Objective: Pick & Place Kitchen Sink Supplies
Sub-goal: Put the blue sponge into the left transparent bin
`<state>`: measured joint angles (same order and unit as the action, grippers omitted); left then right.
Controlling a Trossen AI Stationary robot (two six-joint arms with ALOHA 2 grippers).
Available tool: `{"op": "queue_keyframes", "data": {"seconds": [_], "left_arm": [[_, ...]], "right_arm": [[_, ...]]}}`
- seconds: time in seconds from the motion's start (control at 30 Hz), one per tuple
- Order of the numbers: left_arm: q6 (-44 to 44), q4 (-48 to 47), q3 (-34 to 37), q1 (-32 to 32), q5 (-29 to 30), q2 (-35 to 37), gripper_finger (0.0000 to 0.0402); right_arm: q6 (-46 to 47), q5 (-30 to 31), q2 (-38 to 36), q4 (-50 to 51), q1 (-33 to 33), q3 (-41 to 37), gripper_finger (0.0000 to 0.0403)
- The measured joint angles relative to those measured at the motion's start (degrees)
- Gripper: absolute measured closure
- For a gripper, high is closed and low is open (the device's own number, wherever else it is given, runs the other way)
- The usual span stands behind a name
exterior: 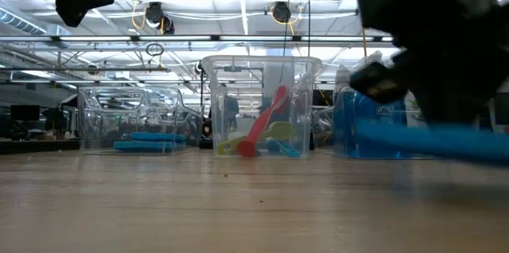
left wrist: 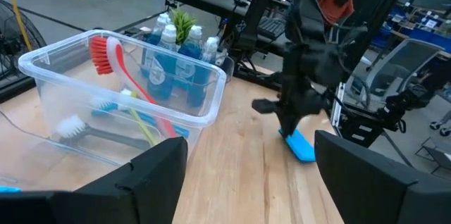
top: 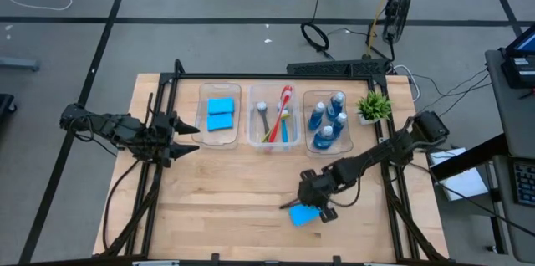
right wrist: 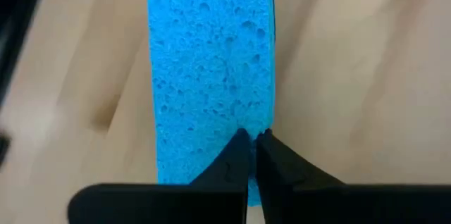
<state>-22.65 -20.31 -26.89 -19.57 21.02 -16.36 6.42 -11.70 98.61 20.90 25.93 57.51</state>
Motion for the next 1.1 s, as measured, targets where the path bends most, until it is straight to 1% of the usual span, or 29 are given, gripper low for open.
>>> {"op": "queue_keyframes", "data": {"seconds": [0.17,0.27,0.33,0.4,0.57,0.7,0.77,0.93,1.07,1.1], "left_arm": [[-0.02,0.36,0.00,0.00,0.00,-0.02,0.0080],[-0.16,1.11,-0.05,0.00,-0.01,-0.04,0.0076],[-0.39,1.11,-0.07,0.00,-0.02,-0.07,0.0077],[-0.43,1.11,-0.07,0.00,-0.02,-0.07,0.0080],[-0.69,1.11,-0.07,0.00,-0.03,-0.07,0.0091],[-0.74,1.13,-0.07,0.00,-0.07,-0.09,0.0096],[-0.81,1.11,-0.07,0.00,-0.07,-0.13,0.0094],[-0.81,1.17,-0.07,-0.01,-0.09,-0.13,0.0083],[-0.57,2.51,-0.07,0.00,-0.07,-0.13,0.0074],[-0.57,3.37,-0.07,0.00,-0.05,-0.13,0.0072]], "right_arm": [[2.17,-0.39,-5.08,-2.84,-3.86,0.02,0.0401],[2.39,-0.47,-8.64,-6.64,-6.28,0.07,0.0402],[2.42,-1.22,-10.98,-10.96,-7.96,0.07,0.0402],[2.70,-4.37,-13.21,-15.59,-9.50,0.09,0.0402],[6.76,-13.82,-17.07,-30.34,-13.12,0.18,0.0402],[11.16,-22.21,-18.33,-41.63,-15.36,0.18,0.0403],[14.02,-25.18,-18.48,-46.86,-16.26,0.18,0.0403],[19.95,-28.83,-18.45,-57.19,-17.59,0.18,0.0403],[20.98,-28.58,-18.54,-63.01,-18.18,0.18,0.0403],[20.98,-27.37,-18.52,-64.09,-18.37,0.18,0.0403]]}}
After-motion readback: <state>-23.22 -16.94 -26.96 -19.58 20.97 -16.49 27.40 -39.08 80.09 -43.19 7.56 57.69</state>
